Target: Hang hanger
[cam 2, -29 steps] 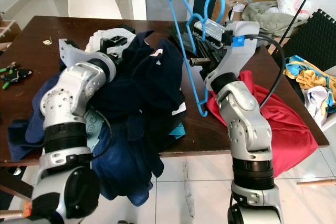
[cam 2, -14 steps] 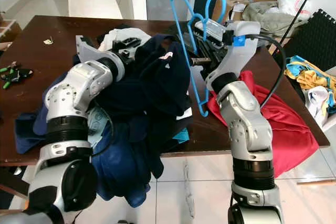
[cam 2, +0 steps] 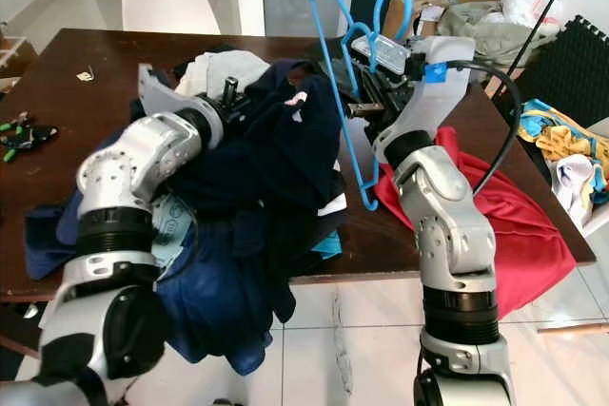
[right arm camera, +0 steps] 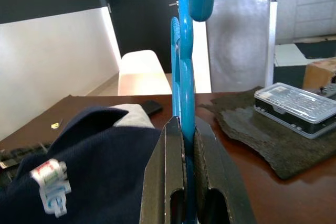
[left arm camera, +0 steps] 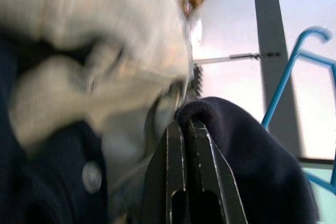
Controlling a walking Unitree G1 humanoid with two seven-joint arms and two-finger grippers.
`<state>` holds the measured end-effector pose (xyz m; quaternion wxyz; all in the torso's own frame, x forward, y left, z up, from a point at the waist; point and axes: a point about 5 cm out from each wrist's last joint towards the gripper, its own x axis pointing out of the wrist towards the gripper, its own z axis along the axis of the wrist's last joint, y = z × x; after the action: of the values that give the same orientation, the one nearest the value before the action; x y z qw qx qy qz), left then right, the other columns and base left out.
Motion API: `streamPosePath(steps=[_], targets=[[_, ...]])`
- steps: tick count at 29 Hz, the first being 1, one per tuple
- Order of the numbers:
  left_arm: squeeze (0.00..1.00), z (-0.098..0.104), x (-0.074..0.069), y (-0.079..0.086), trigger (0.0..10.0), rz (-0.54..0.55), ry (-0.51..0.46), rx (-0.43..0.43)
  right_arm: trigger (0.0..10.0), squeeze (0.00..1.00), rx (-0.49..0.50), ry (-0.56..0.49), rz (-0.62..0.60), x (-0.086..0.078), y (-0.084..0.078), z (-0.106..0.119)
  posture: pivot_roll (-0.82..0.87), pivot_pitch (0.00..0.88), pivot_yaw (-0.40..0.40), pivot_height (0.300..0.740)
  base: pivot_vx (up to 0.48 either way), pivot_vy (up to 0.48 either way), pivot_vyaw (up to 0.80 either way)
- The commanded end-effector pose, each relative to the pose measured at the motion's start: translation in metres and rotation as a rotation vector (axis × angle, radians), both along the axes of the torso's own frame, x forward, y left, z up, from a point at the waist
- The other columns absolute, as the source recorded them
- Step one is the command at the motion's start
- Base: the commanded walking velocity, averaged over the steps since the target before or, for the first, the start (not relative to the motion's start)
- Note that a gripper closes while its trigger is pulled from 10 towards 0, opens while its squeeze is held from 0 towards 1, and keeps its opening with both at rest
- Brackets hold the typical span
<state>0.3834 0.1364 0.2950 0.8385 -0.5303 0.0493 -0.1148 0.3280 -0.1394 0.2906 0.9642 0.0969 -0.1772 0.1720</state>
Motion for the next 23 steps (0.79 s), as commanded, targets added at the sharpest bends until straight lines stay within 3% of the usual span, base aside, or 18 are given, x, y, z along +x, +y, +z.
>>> streamPosePath(steps=[1,2,4,5,6,8,9,13,15,16,17,18,19,20,22,23], targets=[[0.0,0.041,-0.011,0.006,0.0,0.054,-0.249,0.077,10.0,0.0,0.005,-0.02,-0.014,-0.003,-0.005,0.004,0.05,0.168,-0.026,0.74,0.0,0.0,0.0],[0.0,0.041,-0.011,0.006,0.0,0.054,-0.249,0.077,10.0,0.0,0.005,-0.02,-0.014,-0.003,-0.005,0.004,0.05,0.168,-0.026,0.74,0.0,0.0,0.0],[0.0,0.089,-0.032,0.013,0.0,0.142,-0.509,0.169,10.0,0.0,0.008,-0.02,-0.013,-0.002,-0.004,0.004,0.06,0.159,-0.025,0.74,0.0,0.0,0.0],[0.0,0.102,-0.038,0.015,0.0,0.175,-0.575,0.2,10.0,0.0,0.009,-0.021,-0.013,-0.002,-0.004,0.004,0.06,0.159,-0.025,0.74,0.0,0.0,0.0],[0.0,0.102,-0.038,0.015,0.0,0.175,-0.575,0.2,10.0,0.0,0.009,-0.021,-0.013,-0.002,-0.004,0.004,0.06,0.159,-0.025,0.74,0.0,0.0,0.0],[0.0,0.127,-0.05,0.026,0.0,0.258,-0.683,0.265,10.0,0.0,0.012,-0.024,-0.009,-0.001,-0.003,0.004,0.07,0.154,-0.022,0.74,0.0,0.0,0.0],[0.0,0.127,-0.05,0.026,0.0,0.258,-0.683,0.265,10.0,0.0,0.012,-0.024,-0.009,-0.001,-0.003,0.004,0.07,0.154,-0.022,0.74,0.0,0.0,0.0],[0.0,0.157,-0.057,0.045,0.0,0.368,-0.795,0.414,10.0,0.0,0.018,-0.028,-0.003,0.0,0.0,0.004,0.08,0.139,-0.02,0.74,0.0,0.0,0.0],[0.0,0.157,-0.057,0.045,0.0,0.368,-0.795,0.414,10.0,0.0,0.018,-0.028,-0.003,0.0,0.0,0.004,0.08,0.139,-0.02,0.74,0.0,0.0,0.0],[0.0,0.165,-0.056,0.052,0.0,0.407,-0.818,0.474,10.0,0.0,0.02,-0.029,-0.001,0.001,0.001,0.004,0.09,0.133,-0.02,0.74,0.0,0.0,0.0],[0.0,0.165,-0.056,0.052,0.0,0.407,-0.818,0.474,10.0,0.0,0.02,-0.029,-0.001,0.001,0.001,0.004,0.09,0.133,-0.02,0.74,0.0,0.0,0.0],[0.0,0.175,-0.054,0.063,0.0,0.447,-0.828,0.526,10.0,0.0,0.022,-0.031,0.001,0.001,0.002,0.004,0.1,0.127,-0.015,0.74,0.0,0.0,0.0],[0.0,0.175,-0.054,0.063,0.0,0.447,-0.828,0.526,10.0,0.0,0.022,-0.031,0.001,0.001,0.002,0.004,0.1,0.127,-0.015,0.74,0.0,0.0,0.0],[0.0,0.186,-0.053,0.078,0.0,0.502,-0.831,0.571,10.0,0.0,0.024,-0.033,0.003,0.002,0.002,0.004,0.1,0.121,-0.011,0.74,0.0,0.0,0.0],[0.0,0.186,-0.053,0.078,0.0,0.502,-0.831,0.571,10.0,0.0,0.024,-0.033,0.003,0.002,0.002,0.004,0.1,0.121,-0.011,0.74,0.0,0.0,0.0],[0.0,0.197,-0.052,0.095,0.0,0.561,-0.819,0.604,10.0,0.0,0.026,-0.036,0.003,0.002,0.002,0.005,0.11,0.117,-0.009,0.74,0.0,0.0,0.0]])
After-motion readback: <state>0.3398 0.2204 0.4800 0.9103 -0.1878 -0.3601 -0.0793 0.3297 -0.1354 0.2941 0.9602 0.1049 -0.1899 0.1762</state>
